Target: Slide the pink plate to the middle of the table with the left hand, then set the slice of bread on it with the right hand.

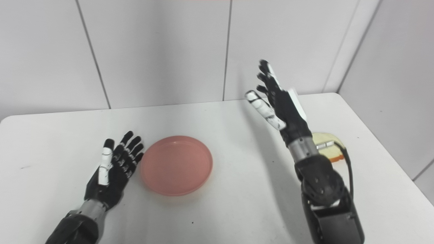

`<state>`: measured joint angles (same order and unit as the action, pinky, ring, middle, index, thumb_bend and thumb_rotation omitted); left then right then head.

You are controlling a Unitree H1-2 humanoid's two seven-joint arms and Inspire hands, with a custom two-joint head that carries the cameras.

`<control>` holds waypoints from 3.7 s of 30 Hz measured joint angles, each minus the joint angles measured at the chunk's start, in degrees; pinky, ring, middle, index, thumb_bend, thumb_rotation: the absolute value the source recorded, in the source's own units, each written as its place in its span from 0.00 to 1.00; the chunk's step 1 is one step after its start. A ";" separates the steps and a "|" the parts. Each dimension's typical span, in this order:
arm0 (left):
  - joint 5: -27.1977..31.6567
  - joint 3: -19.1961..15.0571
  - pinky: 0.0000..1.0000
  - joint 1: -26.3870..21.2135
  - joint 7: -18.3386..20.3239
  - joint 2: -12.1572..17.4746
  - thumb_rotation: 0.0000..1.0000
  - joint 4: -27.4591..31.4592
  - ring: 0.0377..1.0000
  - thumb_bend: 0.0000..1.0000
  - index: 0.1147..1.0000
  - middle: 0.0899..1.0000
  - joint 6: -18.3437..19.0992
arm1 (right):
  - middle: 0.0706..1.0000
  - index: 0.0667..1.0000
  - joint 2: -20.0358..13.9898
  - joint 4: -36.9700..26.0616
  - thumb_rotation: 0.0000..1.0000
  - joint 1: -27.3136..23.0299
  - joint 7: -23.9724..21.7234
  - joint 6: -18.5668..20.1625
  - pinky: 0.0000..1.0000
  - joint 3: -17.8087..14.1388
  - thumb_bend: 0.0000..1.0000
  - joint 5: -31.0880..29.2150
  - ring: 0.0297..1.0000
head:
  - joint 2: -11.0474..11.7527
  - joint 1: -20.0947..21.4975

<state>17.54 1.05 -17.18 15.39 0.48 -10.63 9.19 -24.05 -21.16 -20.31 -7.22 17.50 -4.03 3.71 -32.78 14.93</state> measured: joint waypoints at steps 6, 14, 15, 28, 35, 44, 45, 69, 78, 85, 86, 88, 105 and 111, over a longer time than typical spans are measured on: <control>1.40 -1.81 1.00 0.55 0.63 1.64 0.92 1.11 0.99 0.79 0.97 0.98 1.17 | 0.90 0.91 -10.06 -2.25 0.62 -1.33 -7.48 5.16 0.83 3.50 0.97 6.10 0.88 | 0.35 3.79; 3.76 -2.58 1.00 0.58 2.32 2.82 0.87 0.54 0.98 0.81 0.97 0.98 1.33 | 0.97 0.95 -20.18 -0.75 0.37 -5.59 -20.91 9.02 0.92 6.22 1.00 9.01 0.97 | 0.79 5.99; 3.80 -2.67 1.00 0.56 2.75 2.98 0.87 0.40 0.99 0.82 0.98 0.98 1.34 | 0.98 0.97 -20.38 -0.28 0.34 -5.92 -22.66 9.07 0.93 6.11 1.00 9.76 0.98 | 0.79 6.60; 5.10 -3.93 0.97 -0.02 5.11 4.41 0.83 -1.54 0.96 0.85 0.95 0.97 1.01 | 1.00 1.00 -26.97 2.94 0.33 -7.57 -40.03 9.34 0.90 9.63 1.00 22.96 0.99 | 0.18 7.83; 6.01 -5.04 0.97 0.10 4.68 4.49 0.81 -0.82 0.95 0.85 0.95 0.96 2.88 | 1.00 1.00 -29.92 3.26 0.34 -7.55 -43.67 9.34 0.93 11.90 1.00 28.19 1.00 | -0.17 8.63; 6.19 -5.18 0.97 0.07 5.55 5.01 0.81 -1.09 0.96 0.85 0.95 0.97 2.90 | 1.00 1.00 -32.79 8.98 0.36 -7.56 -46.13 8.89 0.92 16.71 1.00 32.97 1.00 | -1.05 8.54; 6.19 -5.18 0.97 0.07 5.63 5.06 0.81 -1.13 0.96 0.85 0.95 0.97 2.90 | 1.00 1.00 -33.02 9.14 0.36 -7.56 -46.13 8.76 0.92 17.41 1.00 34.01 1.00 | -1.14 8.54; 6.15 -5.30 0.96 0.23 5.53 5.29 0.80 -0.70 0.95 0.86 0.94 0.95 3.35 | 1.00 1.00 -31.88 19.87 0.35 -10.52 -45.21 -1.08 1.00 22.92 1.00 43.17 1.00 | -2.11 7.92; 6.18 -5.32 0.98 0.34 5.44 5.25 0.80 -0.54 0.96 0.86 0.95 0.96 3.36 | 1.00 1.00 -29.61 26.42 0.32 -12.35 -42.45 -2.58 0.99 22.53 1.00 43.12 1.00 | -2.37 7.48; 6.18 -5.33 0.97 0.50 5.45 5.26 0.81 -0.34 0.95 0.86 0.95 0.96 3.36 | 1.00 1.00 -29.60 28.92 0.29 -12.96 -39.62 -6.21 1.00 23.42 1.00 44.74 1.00 | -2.55 7.40; 6.18 -5.35 0.97 0.55 5.45 5.26 0.80 -0.27 0.95 0.86 0.95 0.96 3.36 | 1.00 1.00 -29.60 29.12 0.29 -12.99 -39.61 -6.31 1.00 23.45 1.00 44.92 1.00 | -2.55 7.40; 6.18 -5.39 0.97 0.56 5.33 5.26 0.80 -0.25 0.95 0.86 0.95 0.96 3.37 | 1.00 1.00 -29.60 29.79 0.28 -13.12 -39.55 -6.64 1.00 23.47 1.00 45.16 1.00 | -2.55 7.40; 6.21 -5.49 0.97 0.79 5.01 5.34 0.80 0.75 0.96 0.86 0.95 0.96 4.87 | 1.00 1.00 -29.94 33.21 0.33 -13.08 -40.01 -7.49 1.00 23.80 1.00 46.43 1.00 | -3.51 7.40; 6.24 -5.65 0.97 1.08 4.97 5.34 0.80 1.33 0.95 0.86 0.95 0.96 5.47 | 1.00 1.00 -29.89 33.21 0.29 -12.70 -40.34 -7.54 0.96 23.70 1.00 45.69 1.00 | -3.95 7.31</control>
<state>23.78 -4.59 -16.11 20.36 5.82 -9.30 14.66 -53.95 12.05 -33.00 -47.55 9.96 19.67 49.41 -36.74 22.24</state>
